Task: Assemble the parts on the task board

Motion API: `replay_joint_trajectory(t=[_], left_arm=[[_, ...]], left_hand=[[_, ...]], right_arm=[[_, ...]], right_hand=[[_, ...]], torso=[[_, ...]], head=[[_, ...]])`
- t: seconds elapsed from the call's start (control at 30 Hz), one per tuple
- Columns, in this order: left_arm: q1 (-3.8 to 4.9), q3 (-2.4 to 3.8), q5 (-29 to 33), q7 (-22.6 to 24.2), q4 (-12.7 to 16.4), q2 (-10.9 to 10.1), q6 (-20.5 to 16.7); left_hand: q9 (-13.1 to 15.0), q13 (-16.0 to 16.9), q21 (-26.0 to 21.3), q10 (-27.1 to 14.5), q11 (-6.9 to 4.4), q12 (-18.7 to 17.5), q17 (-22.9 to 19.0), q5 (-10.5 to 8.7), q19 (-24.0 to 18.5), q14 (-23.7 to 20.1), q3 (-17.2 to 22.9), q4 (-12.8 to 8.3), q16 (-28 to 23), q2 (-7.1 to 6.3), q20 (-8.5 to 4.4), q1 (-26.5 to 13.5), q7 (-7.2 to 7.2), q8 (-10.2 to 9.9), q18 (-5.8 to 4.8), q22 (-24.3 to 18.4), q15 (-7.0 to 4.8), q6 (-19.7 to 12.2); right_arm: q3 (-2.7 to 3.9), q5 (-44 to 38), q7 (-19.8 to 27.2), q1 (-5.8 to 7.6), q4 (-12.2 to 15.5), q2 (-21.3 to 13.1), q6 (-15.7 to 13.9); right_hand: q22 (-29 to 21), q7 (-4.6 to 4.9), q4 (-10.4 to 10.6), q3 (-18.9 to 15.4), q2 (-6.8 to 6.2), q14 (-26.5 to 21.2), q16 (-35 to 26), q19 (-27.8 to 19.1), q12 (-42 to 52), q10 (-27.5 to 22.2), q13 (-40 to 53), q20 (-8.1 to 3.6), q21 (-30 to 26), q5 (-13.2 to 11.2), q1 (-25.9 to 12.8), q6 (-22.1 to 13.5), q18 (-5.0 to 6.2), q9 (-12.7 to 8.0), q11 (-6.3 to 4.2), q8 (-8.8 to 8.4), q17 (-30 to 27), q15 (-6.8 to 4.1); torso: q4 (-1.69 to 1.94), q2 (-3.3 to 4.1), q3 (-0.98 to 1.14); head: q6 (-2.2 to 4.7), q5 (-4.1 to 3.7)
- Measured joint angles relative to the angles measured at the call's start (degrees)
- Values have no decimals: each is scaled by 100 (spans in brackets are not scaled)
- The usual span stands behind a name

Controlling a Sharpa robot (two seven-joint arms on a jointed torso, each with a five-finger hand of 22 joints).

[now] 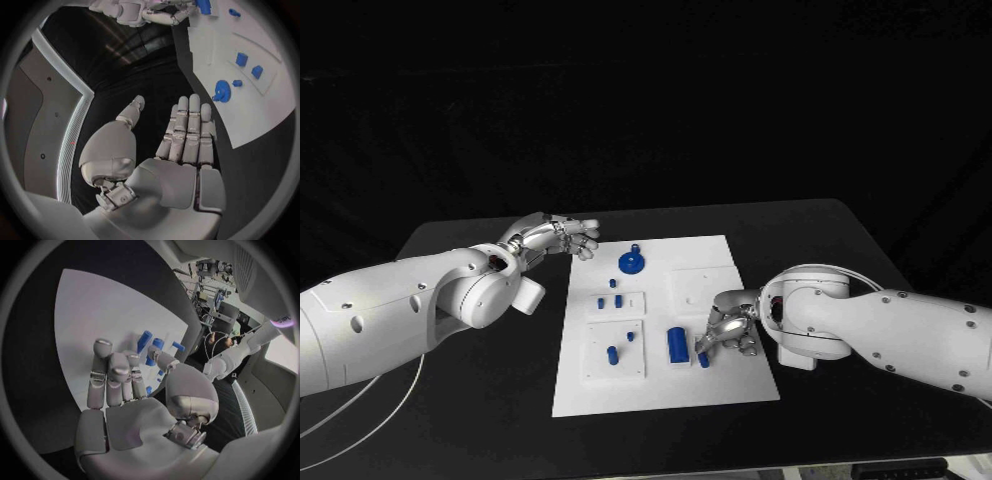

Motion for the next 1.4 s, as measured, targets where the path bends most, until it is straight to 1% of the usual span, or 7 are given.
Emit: replay_joint_trajectory(t=[0.13,0.2,0.47,0.67,0.87,1.2,1.4], left_arm=[[0,0,0,-1,0,-3,1],[0,0,0,-2,0,-3,1],[0,-1,0,-6,-2,-8,1],[0,-1,0,-7,-3,-8,1],[0,-1,0,-8,-5,-9,1],[0,-1,-1,-10,-8,-9,3],[0,-2,-1,-11,-9,-9,5]], left_hand=[[0,0,0,0,0,0,0,0,0,0,0,0,0,0,0,0,0,0,0,5,0,0],[0,0,0,0,0,0,5,0,0,0,0,0,0,0,0,0,0,0,0,5,0,0],[0,-5,0,0,0,0,5,0,0,0,0,0,0,0,0,0,0,0,0,5,0,0],[0,-5,0,0,0,0,6,0,0,0,0,0,0,0,0,0,0,0,0,5,0,0],[0,-4,0,0,0,0,11,0,0,0,0,0,0,0,0,0,0,0,0,9,0,0],[-4,-4,0,0,0,0,16,0,0,0,0,0,0,0,0,0,0,0,0,8,0,0],[-4,-4,0,0,0,0,16,0,0,0,0,0,0,0,0,0,0,0,0,14,0,0]], right_arm=[[0,-6,23,0,9,-34,3],[0,-9,49,0,15,-61,20],[1,-7,157,0,66,-183,164],[1,-5,181,-1,69,-226,282],[1,-6,185,-1,62,-226,399],[0,-52,184,-1,20,-187,489],[-1,-92,184,-1,1,-137,446]], right_hand=[[0,0,87,-39,-96,0,0,0,0,0,7,0,0,-44,-94,0,-1,-19,0,0,0,0],[0,0,115,-105,-230,0,0,0,0,0,8,0,0,-67,-148,-1,-2,-28,0,0,0,0],[0,-2,-204,-709,-403,-12,0,-75,-23,-1,32,-32,0,-111,-311,-2,-8,-40,0,0,5,-11],[0,-11,-344,-846,-449,-25,1,-86,-26,-1,38,-43,0,-138,-265,-11,-38,-40,1,0,5,-24],[0,-11,-456,-829,-422,-31,1,-87,-27,-1,43,-43,0,-137,-178,-11,-41,-40,1,0,5,-30],[0,-12,-566,-719,-270,-32,6,-86,-38,-1,43,-42,-22,-137,49,-12,-45,-40,1,0,4,-31],[0,-21,-472,-549,-241,-33,6,-85,-38,-2,43,-41,-22,-137,123,-21,-47,-40,1,0,4,-31]], torso=[[0,0,0],[0,0,0],[-3,-1,3],[-7,-1,5],[-7,-1,6],[0,2,0],[1,2,-2]], head=[[0,2],[-1,2],[4,9],[4,10],[-1,4],[-13,-8],[-15,-10]])
